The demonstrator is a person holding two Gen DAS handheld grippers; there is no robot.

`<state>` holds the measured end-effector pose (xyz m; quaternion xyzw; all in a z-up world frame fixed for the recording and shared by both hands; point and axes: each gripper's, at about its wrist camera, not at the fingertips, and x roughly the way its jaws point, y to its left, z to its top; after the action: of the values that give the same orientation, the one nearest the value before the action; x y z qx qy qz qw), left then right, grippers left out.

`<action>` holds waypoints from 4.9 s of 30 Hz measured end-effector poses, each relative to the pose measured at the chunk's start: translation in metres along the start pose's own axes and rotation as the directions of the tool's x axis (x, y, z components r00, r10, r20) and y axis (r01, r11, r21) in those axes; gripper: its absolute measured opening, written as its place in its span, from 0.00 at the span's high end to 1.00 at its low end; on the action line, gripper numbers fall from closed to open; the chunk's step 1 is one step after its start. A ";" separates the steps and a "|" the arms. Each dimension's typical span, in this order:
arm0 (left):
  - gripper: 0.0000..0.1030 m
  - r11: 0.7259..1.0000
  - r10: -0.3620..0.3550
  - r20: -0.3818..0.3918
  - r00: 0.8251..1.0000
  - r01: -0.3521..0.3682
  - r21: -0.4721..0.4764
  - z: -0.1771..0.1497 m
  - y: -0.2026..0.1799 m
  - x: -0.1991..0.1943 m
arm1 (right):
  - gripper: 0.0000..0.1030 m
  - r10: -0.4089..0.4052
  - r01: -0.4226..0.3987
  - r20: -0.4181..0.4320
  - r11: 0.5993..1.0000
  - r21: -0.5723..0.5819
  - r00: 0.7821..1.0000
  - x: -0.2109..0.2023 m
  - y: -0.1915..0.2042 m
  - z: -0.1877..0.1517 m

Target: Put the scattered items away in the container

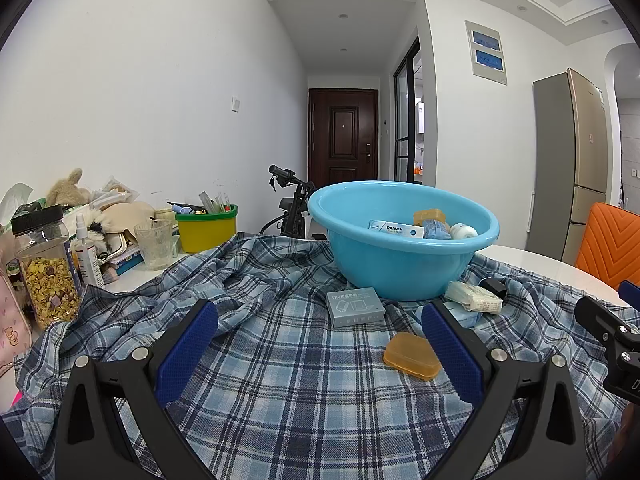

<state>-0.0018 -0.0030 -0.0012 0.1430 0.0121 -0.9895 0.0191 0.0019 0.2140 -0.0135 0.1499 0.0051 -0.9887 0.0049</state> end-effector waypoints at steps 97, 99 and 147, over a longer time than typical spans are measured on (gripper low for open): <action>0.00 0.975 -0.142 -0.344 0.928 0.190 0.110 0.161 -0.034 0.014 | 0.00 0.047 -0.071 -0.262 0.994 -0.083 0.964 0.004 -0.008 0.162; 0.00 0.976 -0.164 -0.344 0.924 0.202 0.080 0.150 -0.033 0.025 | 0.00 0.051 -0.077 -0.290 0.994 -0.079 0.956 0.015 -0.006 0.152; 0.65 0.983 -0.092 -0.580 0.809 0.165 0.074 0.003 -0.028 0.192 | 0.00 0.036 -0.082 -0.486 0.994 -0.074 0.873 0.128 -0.008 0.052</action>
<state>-0.1877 0.0187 -0.0517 0.4342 -0.0329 -0.8981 -0.0613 -0.1357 0.2207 -0.0018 0.3922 0.0470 -0.9178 0.0405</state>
